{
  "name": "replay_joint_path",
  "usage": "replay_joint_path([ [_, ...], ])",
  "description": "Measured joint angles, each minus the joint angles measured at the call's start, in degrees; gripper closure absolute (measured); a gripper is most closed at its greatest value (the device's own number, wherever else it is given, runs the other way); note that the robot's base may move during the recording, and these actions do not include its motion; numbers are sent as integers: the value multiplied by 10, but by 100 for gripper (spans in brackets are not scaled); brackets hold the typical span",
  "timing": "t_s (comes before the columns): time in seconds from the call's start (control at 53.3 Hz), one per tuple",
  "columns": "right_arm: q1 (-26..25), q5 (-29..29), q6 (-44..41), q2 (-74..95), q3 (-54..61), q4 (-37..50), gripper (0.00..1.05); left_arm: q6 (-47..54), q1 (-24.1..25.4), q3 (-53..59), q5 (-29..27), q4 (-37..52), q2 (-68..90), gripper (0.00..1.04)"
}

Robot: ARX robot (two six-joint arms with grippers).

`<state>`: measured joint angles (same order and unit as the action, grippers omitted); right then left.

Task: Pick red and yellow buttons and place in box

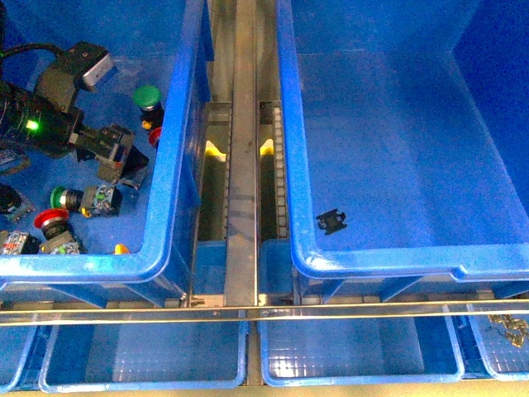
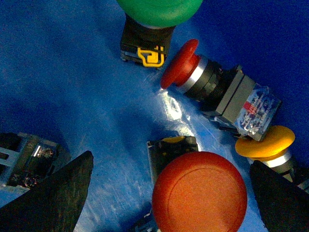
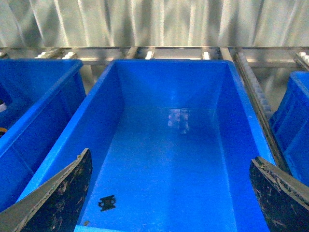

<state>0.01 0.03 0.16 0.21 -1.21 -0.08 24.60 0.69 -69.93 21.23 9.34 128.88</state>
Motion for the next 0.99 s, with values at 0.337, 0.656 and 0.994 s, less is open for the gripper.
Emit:
replay_joint_path([
  [0.337, 0, 0, 0, 0, 0, 0, 7, -19, 2, -11, 3, -3, 8, 56],
  [0.656, 0, 0, 0, 0, 0, 0, 7, -86, 15, -4, 20, 3, -2, 71],
  [0.994, 0, 0, 0, 0, 0, 0, 7, -322, 123, 95, 97, -30, -176, 71],
])
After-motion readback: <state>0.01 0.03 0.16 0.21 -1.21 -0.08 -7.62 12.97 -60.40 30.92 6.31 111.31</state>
